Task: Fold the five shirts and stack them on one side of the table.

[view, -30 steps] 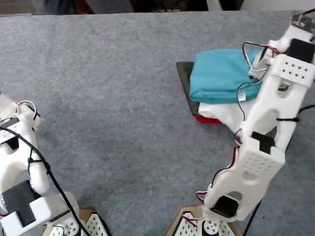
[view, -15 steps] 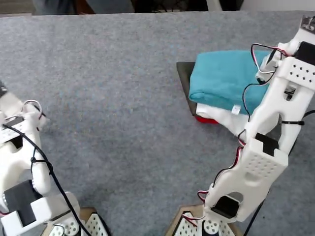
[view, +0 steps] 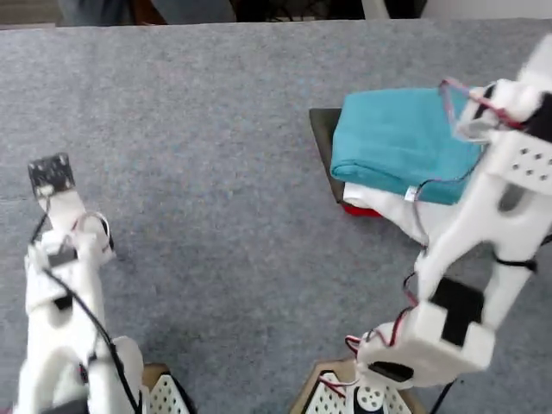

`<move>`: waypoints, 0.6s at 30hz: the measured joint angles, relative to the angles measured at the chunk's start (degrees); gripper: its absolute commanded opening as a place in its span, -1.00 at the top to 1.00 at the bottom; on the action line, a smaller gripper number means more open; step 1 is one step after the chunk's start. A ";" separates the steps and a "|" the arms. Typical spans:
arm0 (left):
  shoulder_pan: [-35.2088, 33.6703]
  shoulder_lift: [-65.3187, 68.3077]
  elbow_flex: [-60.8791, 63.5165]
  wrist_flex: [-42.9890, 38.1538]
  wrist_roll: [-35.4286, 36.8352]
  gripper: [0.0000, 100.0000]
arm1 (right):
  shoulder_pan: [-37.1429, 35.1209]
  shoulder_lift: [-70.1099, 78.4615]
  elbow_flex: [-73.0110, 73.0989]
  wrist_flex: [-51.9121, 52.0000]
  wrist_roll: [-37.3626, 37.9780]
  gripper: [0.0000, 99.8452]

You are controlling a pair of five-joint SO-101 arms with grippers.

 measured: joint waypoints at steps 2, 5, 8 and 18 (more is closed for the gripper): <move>0.00 -8.70 4.04 3.69 -1.76 0.94 | -3.34 -5.63 7.03 -0.35 2.02 0.98; 0.44 -23.21 8.79 9.76 -2.99 0.94 | -8.00 -14.86 18.90 -4.57 2.73 0.98; 1.93 -37.80 15.12 12.75 -3.43 0.94 | -11.16 -24.26 32.88 -12.31 2.73 0.98; 2.46 -58.20 21.98 29.54 -3.69 0.94 | -22.95 -60.84 91.60 -46.59 2.81 0.97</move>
